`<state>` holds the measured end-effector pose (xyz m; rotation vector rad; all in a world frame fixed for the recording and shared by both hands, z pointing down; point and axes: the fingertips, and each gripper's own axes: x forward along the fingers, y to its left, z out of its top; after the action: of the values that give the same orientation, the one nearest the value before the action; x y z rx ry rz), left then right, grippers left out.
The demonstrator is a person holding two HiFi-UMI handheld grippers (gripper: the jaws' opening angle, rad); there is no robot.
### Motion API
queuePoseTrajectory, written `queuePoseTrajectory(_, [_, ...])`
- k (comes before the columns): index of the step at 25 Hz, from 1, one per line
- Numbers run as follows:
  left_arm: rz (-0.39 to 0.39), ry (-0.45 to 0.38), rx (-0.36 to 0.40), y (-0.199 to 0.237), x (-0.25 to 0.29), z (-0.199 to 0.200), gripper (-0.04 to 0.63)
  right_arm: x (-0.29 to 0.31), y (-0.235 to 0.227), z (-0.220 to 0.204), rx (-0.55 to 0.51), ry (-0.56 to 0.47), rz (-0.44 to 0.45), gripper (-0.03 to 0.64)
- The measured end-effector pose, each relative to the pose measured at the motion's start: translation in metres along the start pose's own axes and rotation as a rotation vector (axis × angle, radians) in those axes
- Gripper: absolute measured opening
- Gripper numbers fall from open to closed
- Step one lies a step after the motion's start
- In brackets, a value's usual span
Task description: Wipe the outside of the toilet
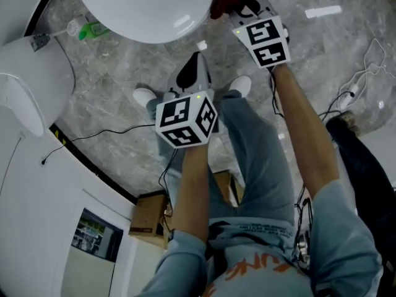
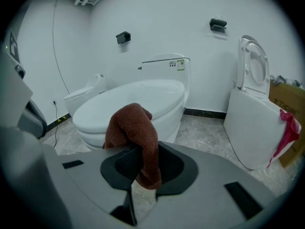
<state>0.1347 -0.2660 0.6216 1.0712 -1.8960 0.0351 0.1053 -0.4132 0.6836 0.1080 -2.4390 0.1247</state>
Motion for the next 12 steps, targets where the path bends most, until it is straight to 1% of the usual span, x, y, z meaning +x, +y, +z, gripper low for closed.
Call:
queuePoseTrajectory(6, [-0.002,0.023,-0.039,-0.007,-0.013,-0.020,-0.005,-0.003,-0.008,0.007,-0.049,0.036,0.017,0.074])
queuePoseTrajectory(9, [-0.009,0.020,-0.043,0.003,-0.024,-0.024,-0.005,-0.018,-0.008,-0.001,0.003,0.036,-0.016,0.074])
queuePoseTrajectory(12, [-0.009,0.006,-0.049,0.024,-0.038,-0.027,-0.005,-0.038,0.006,-0.023,0.062,0.058,-0.052,0.075])
